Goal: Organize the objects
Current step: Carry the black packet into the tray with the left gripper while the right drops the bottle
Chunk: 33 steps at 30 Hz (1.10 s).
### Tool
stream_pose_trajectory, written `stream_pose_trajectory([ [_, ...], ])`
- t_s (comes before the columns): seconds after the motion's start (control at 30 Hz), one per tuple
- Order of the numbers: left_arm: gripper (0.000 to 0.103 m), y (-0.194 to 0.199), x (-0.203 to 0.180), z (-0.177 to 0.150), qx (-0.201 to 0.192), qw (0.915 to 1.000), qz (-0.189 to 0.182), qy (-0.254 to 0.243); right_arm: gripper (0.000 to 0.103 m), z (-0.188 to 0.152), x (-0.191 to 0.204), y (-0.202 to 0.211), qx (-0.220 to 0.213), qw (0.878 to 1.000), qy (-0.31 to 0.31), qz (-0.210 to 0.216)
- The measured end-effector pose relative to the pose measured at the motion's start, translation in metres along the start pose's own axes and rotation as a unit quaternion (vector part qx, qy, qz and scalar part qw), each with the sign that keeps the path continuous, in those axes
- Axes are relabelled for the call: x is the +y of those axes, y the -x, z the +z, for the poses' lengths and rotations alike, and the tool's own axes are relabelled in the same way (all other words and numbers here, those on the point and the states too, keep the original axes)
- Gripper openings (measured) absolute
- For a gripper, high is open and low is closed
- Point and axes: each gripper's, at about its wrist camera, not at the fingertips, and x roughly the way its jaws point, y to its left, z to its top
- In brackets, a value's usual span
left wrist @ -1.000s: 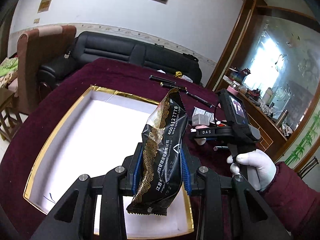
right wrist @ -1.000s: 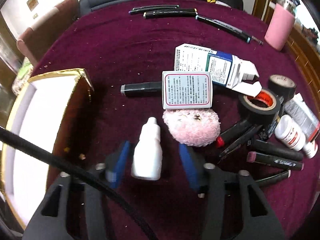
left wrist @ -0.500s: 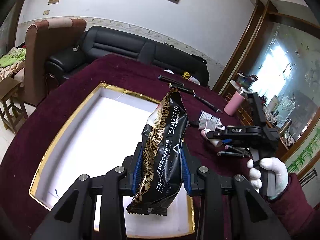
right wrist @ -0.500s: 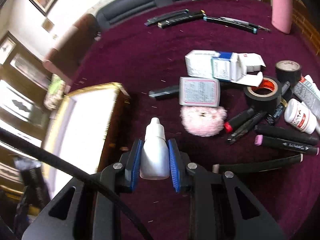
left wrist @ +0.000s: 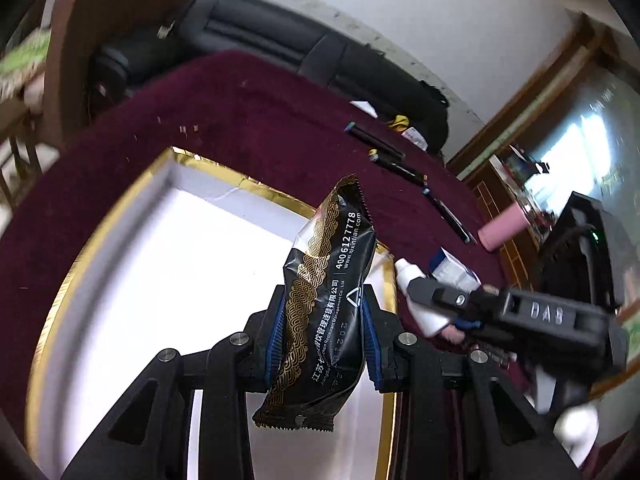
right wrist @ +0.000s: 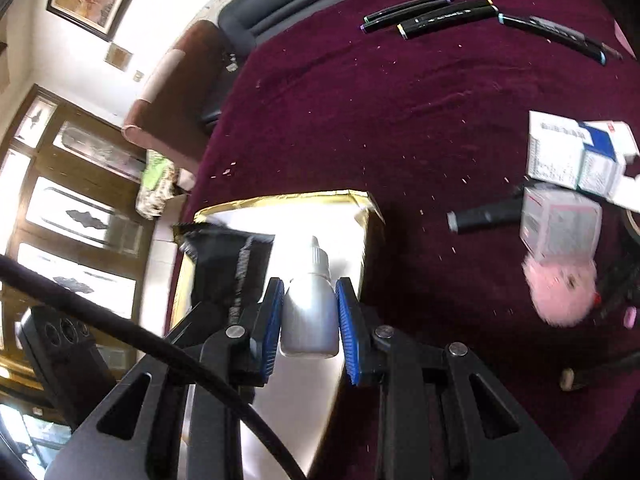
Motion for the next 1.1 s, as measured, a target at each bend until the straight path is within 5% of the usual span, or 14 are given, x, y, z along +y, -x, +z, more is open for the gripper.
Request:
stream_pose_trajectory([
  [0.27,0.030,-0.043,0.012,0.001,0.031,0.9982,-0.021,0.046,0.025,0.011,0.008,-0.028,0.001,0.998,0.008,-0.065],
  [0.6,0.031,-0.045,0.019,0.003,0.024,0.9955,-0.045,0.080,0.025,0.006,0.001,-0.018,-0.032,0.998,0.022,-0.055],
  [0.8,0.049,-0.041,0.008,0.005,0.006,0.9967,-0.042,0.069,0.025,0.003,0.005,-0.004,-0.059,0.995,0.042,-0.067],
  [0.87,0.076,-0.039,0.006,0.005,-0.004,0.9960,-0.052,0.073,0.025,0.001,0.004,0.006,-0.070,0.994,0.040,-0.067],
  [1.1,0.079,-0.014,0.011,-0.013,-0.050,0.9942,-0.040,0.086,0.031,-0.034,-0.012,0.042,-0.097,0.994,0.043,-0.035],
])
